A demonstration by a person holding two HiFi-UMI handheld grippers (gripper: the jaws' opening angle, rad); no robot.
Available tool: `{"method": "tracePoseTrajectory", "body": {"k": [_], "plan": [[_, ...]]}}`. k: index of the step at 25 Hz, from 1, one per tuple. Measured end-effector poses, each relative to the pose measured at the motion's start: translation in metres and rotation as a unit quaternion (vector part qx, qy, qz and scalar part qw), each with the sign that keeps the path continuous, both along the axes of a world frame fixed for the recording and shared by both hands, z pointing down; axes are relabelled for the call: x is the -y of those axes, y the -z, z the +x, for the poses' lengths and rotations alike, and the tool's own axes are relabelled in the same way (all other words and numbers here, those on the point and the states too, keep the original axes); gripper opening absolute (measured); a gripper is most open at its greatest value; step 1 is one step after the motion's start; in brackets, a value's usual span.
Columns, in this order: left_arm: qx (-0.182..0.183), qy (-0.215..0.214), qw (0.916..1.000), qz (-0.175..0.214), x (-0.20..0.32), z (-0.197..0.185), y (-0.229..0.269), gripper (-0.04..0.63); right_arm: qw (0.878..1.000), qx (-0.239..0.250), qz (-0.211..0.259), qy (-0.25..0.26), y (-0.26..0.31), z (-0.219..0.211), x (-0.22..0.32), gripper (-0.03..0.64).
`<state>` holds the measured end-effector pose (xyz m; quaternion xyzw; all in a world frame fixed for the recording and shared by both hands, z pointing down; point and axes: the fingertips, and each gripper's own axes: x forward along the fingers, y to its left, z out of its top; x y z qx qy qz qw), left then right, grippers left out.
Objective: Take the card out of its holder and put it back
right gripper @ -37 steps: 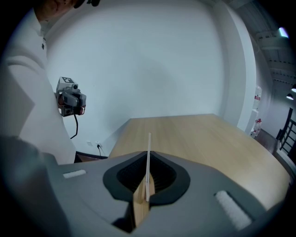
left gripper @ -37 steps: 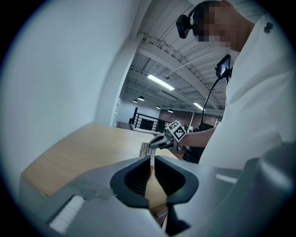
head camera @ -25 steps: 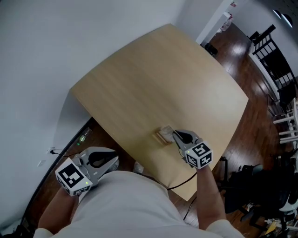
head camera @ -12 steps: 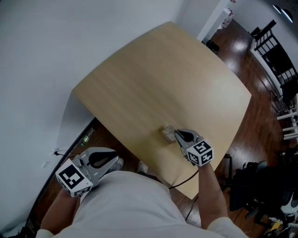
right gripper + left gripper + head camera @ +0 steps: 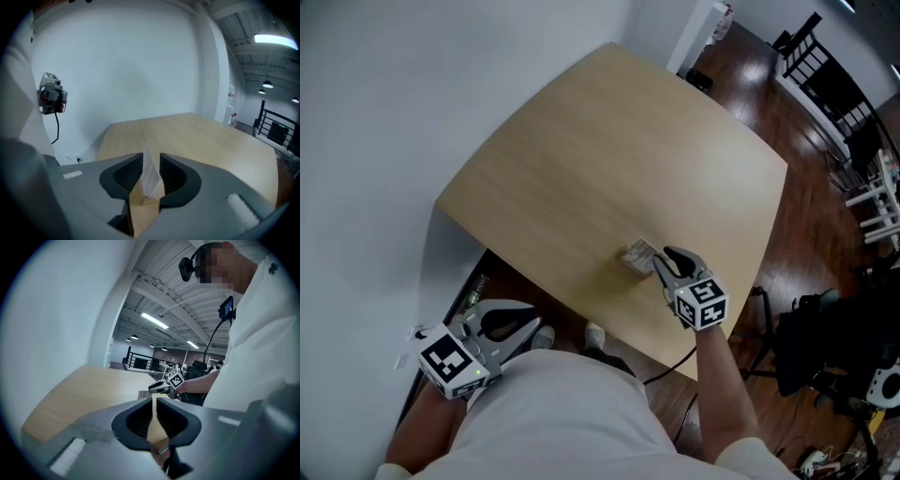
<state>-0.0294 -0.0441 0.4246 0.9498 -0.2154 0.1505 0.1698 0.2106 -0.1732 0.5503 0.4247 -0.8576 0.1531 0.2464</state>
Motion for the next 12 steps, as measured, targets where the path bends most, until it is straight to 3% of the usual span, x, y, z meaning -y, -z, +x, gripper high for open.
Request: {"method": "tracePoseTrajectory", "body": {"k": [4,7,12], "plan": [[-0.007,-0.048,0.9988,0.004,-0.008,-0.018,0.013,0.034,0.996,0.038,0.018,-0.083,0.042,-0.002,-0.043,0.124],[-0.012,-0.099,0.9951,0.002,-0.019,-0.024,0.014,0.034,0.992,0.03,0.022,-0.121,0.065,-0.009,-0.097,0.124],[0.002,-0.202,0.9793,-0.013,-0.042,-0.017,-0.02,0.034,0.983,0.016,0.001,-0.181,0.071,-0.025,-0.208,0.124]]}}
